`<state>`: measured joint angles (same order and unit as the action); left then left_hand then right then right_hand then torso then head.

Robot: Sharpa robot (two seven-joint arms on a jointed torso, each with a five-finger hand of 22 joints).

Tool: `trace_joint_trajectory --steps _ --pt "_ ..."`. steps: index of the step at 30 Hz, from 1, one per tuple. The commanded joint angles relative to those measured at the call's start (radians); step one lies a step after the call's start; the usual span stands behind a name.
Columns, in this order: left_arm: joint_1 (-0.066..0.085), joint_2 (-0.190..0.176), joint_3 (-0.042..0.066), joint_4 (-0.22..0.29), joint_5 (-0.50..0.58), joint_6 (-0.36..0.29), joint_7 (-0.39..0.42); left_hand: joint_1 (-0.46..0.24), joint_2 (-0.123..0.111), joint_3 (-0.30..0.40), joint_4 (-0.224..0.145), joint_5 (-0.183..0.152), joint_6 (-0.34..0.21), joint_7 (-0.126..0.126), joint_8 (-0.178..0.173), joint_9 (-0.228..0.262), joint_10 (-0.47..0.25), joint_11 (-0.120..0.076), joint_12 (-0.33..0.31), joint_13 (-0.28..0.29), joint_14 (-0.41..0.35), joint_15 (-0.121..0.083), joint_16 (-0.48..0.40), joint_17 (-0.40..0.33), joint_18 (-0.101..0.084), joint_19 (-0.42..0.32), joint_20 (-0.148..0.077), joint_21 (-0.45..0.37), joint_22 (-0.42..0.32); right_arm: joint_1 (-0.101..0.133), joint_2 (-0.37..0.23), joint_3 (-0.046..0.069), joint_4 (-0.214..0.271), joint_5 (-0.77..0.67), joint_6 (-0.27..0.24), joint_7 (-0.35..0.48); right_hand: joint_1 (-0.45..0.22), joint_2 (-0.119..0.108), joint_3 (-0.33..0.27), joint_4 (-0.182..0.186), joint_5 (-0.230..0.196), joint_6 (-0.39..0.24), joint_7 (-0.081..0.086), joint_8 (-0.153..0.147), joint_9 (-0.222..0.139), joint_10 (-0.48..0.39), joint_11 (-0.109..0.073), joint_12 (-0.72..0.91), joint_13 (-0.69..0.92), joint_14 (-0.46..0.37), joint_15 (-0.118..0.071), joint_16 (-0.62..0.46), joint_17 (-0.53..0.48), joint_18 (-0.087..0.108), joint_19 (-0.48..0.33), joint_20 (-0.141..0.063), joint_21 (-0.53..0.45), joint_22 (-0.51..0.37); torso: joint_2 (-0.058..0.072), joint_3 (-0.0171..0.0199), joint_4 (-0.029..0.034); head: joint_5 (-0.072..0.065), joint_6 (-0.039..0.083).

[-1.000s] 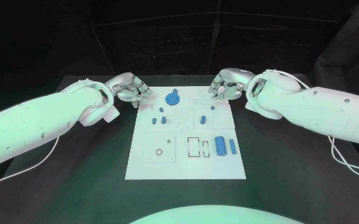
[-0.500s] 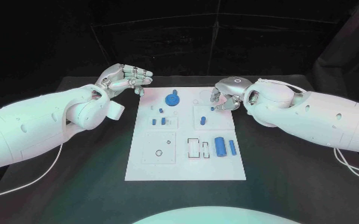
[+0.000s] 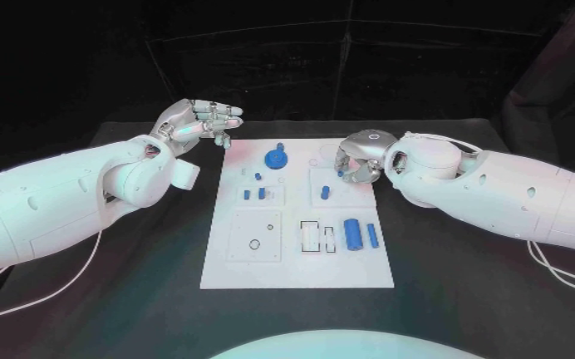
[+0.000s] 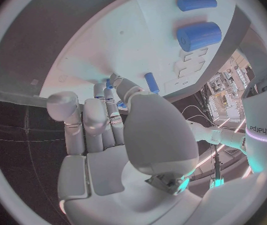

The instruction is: Assemble the parts on the task board

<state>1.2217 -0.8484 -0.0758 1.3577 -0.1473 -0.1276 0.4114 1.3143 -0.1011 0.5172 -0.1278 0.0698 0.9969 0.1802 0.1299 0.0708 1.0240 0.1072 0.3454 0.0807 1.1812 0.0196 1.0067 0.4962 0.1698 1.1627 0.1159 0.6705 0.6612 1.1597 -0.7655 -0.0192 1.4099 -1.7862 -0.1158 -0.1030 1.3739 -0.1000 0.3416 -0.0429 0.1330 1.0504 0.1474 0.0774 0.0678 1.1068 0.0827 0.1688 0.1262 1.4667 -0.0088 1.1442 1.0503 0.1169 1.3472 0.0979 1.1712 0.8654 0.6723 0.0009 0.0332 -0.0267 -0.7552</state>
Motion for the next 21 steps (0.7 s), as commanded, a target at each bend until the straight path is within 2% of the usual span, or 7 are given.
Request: trace_joint_trajectory --steps 1,14,21 --pt "0.001 -0.001 0.001 0.001 0.021 0.01 0.016 -0.004 0.005 -0.001 0.005 0.007 0.004 0.006 0.004 0.0 0.001 0.003 0.004 -0.001 -0.007 -0.001 -0.004 -0.001 0.014 -0.006 -0.001 -0.007 -0.001 0.0 0.004 0.0 -0.001 -0.01 0.017 0.004 0.001 0.009 0.027 -0.002 -0.014 0.01 0.0 -0.002 0.001 0.012 0.0 -0.007 -0.011 0.021 0.004 0.008 0.005 0.004 0.007 0.001 0.009 0.007 0.0 0.0 -0.0005 0.003 -0.002" --pt "0.001 0.001 0.0 -0.006 0.021 0.011 0.008 -0.003 0.005 -0.001 0.004 0.007 0.004 0.007 0.005 0.0 0.0 0.004 0.005 -0.001 -0.008 -0.001 -0.004 -0.002 0.013 -0.007 -0.001 -0.008 -0.001 -0.005 0.017 0.0 -0.017 0.009 0.046 0.009 -0.019 0.015 0.151 -0.02 -0.035 0.05 -0.003 0.0 0.004 0.058 -0.007 -0.012 -0.05 0.026 -0.002 0.033 0.022 0.0 0.019 -0.004 0.029 0.035 -0.001 -0.0002 -0.0002 0.004 -0.005" --pt "0.001 0.001 0.0 -0.007 0.021 0.009 0.006 -0.003 0.005 -0.002 0.003 0.007 0.003 0.01 0.006 0.0 -0.001 0.006 0.005 -0.002 -0.009 0.0 -0.004 -0.003 0.013 -0.007 -0.001 -0.008 -0.002 -0.006 0.021 0.0 -0.025 0.017 0.033 0.007 -0.025 0.03 0.202 -0.034 -0.041 0.075 -0.008 0.005 0.007 0.086 -0.013 -0.015 -0.056 0.03 -0.009 0.054 0.039 -0.004 0.031 -0.011 0.052 0.068 -0.001 -0.0003 -0.0001 0.004 -0.007"
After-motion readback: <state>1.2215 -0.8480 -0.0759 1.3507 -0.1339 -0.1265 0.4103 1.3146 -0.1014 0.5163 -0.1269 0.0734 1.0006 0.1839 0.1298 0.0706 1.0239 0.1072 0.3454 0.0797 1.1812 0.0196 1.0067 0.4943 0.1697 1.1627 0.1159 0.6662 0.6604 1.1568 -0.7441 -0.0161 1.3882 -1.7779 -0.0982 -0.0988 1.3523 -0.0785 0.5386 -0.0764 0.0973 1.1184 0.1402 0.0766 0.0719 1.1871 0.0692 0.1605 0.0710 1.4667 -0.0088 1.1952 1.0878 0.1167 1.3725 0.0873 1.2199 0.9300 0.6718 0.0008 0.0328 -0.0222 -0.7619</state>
